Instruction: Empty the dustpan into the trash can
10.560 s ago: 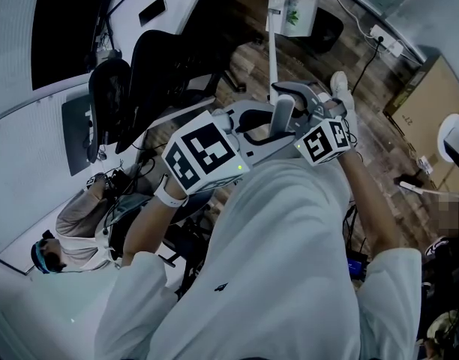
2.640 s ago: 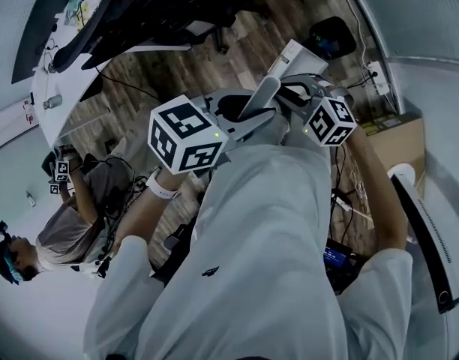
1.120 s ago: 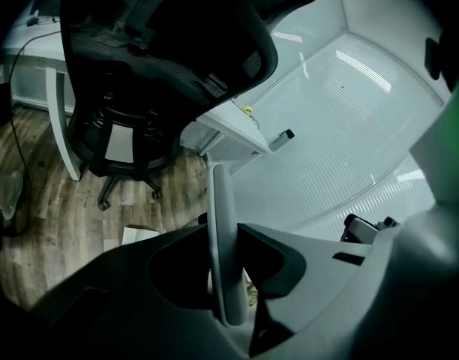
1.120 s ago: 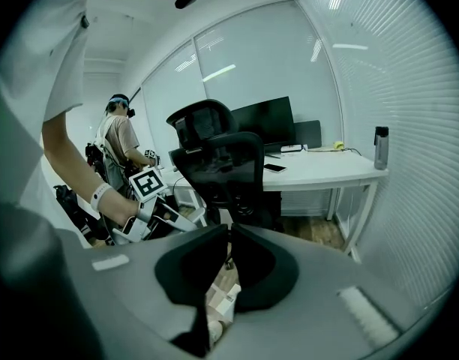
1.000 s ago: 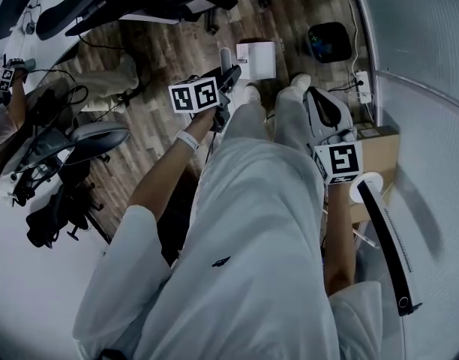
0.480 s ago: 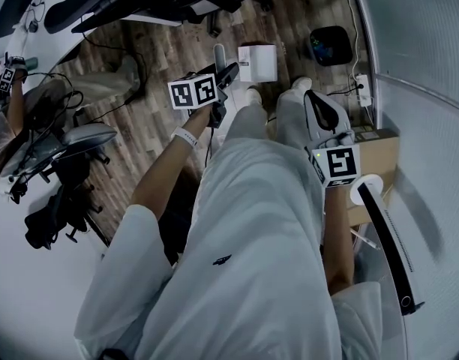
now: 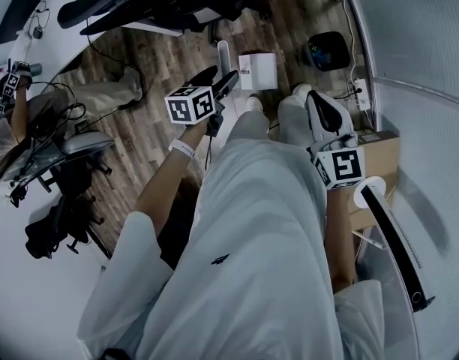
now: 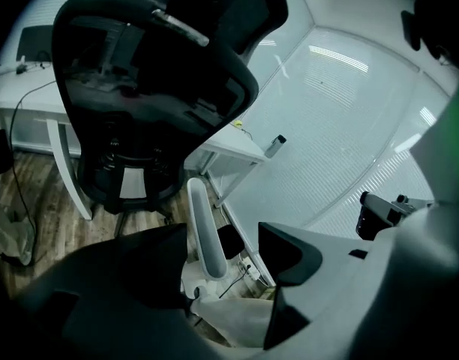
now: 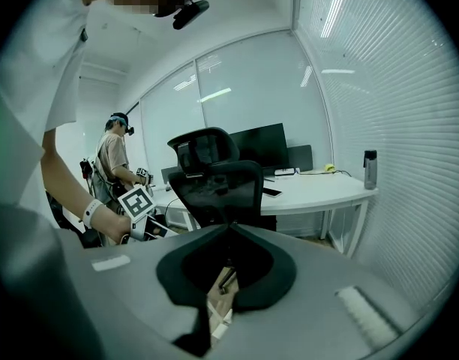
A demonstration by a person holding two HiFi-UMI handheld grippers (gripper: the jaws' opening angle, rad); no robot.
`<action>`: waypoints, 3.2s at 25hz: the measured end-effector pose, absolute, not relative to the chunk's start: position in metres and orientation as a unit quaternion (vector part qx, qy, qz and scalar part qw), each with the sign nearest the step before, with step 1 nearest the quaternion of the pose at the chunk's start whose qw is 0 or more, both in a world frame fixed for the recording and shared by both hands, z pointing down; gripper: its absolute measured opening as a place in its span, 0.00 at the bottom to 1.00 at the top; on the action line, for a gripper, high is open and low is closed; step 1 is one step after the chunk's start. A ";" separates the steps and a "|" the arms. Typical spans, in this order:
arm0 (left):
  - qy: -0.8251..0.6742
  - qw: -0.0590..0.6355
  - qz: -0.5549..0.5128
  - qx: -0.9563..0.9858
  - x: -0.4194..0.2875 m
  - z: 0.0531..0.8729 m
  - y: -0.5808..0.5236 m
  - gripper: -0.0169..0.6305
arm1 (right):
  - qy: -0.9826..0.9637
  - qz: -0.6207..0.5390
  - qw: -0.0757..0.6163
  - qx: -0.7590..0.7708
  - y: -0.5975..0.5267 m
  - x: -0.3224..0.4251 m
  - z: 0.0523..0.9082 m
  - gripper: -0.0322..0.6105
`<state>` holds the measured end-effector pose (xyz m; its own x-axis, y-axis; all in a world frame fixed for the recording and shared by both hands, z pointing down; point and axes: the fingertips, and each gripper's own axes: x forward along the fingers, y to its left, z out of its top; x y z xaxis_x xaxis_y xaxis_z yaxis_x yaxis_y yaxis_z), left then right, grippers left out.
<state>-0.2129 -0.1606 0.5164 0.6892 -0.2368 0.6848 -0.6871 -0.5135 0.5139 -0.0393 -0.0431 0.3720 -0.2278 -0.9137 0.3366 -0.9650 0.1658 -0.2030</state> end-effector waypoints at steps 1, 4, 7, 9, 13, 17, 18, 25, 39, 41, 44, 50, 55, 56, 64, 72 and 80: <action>-0.281 0.394 0.278 0.830 -0.214 0.509 -0.160 0.47 | -0.759 0.187 0.067 0.620 -0.043 -0.040 0.371 0.07; -0.283 0.348 0.281 0.849 -0.213 0.484 -0.155 0.46 | -0.758 0.181 0.066 0.623 -0.042 -0.043 0.365 0.07; -0.280 0.305 0.270 0.869 -0.209 0.454 -0.150 0.46 | -0.762 0.173 0.066 0.621 -0.040 -0.049 0.358 0.07; -0.271 0.281 0.262 0.883 -0.204 0.436 -0.144 0.46 | -0.765 0.167 0.067 0.618 -0.038 -0.051 0.352 0.07; -0.254 0.231 0.248 0.906 -0.198 0.399 -0.134 0.46 | -0.779 0.138 0.083 0.606 -0.034 -0.064 0.330 0.07; -0.249 0.189 0.223 0.923 -0.188 0.356 -0.126 0.40 | -0.784 0.119 0.083 0.604 -0.033 -0.069 0.308 0.07; -0.249 0.180 0.213 0.928 -0.184 0.344 -0.124 0.39 | -0.783 0.115 0.081 0.606 -0.032 -0.068 0.303 0.07; -0.294 0.110 0.130 0.941 -0.188 0.257 -0.123 0.07 | -0.758 0.103 0.058 0.642 -0.029 -0.059 0.266 0.07; -0.285 0.096 0.055 0.952 -0.181 0.192 -0.108 0.04 | -0.724 0.069 0.043 0.685 -0.024 -0.033 0.204 0.07; -0.282 0.101 0.057 0.952 -0.178 0.195 -0.107 0.04 | -0.720 0.073 0.043 0.689 -0.023 -0.032 0.206 0.07; -0.280 0.106 0.063 0.952 -0.176 0.200 -0.106 0.04 | -0.720 0.077 0.047 0.688 -0.023 -0.036 0.212 0.07; -0.270 0.104 0.070 0.955 -0.175 0.201 -0.101 0.04 | -0.725 0.076 0.052 0.683 -0.024 -0.042 0.219 0.07; -0.259 0.114 0.076 0.956 -0.172 0.207 -0.101 0.04 | -0.732 0.085 0.064 0.673 -0.026 -0.049 0.223 0.07; -0.258 0.115 0.076 0.956 -0.171 0.207 -0.101 0.04 | -0.733 0.085 0.071 0.671 -0.025 -0.050 0.224 0.07; -0.254 0.116 0.082 0.957 -0.168 0.210 -0.101 0.04 | -0.730 0.092 0.068 0.674 -0.023 -0.047 0.228 0.07; -0.251 0.116 0.085 0.957 -0.169 0.211 -0.098 0.04 | -0.728 0.090 0.067 0.676 -0.019 -0.050 0.229 0.07; -0.248 0.126 0.084 0.957 -0.163 0.210 -0.098 0.04 | -0.728 0.095 0.070 0.676 -0.019 -0.048 0.232 0.06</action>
